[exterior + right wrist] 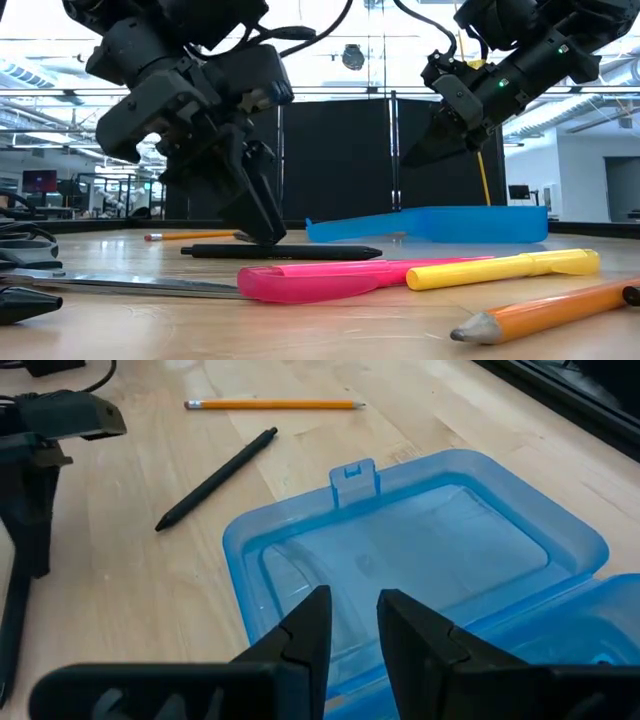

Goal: Pick & place school supplies into a supply box
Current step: Put the black pen into the blue supply box

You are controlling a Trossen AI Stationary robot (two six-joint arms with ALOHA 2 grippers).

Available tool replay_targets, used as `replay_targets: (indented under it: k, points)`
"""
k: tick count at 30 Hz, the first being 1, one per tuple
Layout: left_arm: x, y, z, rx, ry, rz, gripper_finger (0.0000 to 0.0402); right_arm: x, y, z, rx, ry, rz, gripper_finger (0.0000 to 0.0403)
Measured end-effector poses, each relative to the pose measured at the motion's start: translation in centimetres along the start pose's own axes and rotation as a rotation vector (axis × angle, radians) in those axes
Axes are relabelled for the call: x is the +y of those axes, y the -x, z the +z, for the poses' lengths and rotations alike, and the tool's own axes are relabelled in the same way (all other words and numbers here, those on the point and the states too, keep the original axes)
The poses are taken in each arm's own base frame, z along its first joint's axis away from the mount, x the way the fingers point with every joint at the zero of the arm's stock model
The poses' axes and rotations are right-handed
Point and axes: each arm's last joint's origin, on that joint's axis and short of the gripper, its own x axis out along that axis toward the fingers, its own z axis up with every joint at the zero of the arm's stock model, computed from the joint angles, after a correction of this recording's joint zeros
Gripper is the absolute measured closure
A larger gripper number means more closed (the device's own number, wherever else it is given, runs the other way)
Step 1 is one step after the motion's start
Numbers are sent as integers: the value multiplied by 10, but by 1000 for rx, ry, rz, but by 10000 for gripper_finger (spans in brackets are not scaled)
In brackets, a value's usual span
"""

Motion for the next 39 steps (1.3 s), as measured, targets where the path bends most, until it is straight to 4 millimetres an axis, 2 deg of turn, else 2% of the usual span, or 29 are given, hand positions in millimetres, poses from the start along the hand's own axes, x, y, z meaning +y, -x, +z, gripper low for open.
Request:
replay_targets:
  k: [24, 34, 39]
  points:
    - [0, 0, -4, 46, 22, -7, 238, 0, 0, 0, 0, 0, 0, 325]
    - [3, -18, -12, 64, 36, -8, 238, 0, 0, 0, 0, -1, 0, 325]
    - [7, -20, -12, 60, 63, -5, 238, 0, 0, 0, 0, 0, 0, 325]
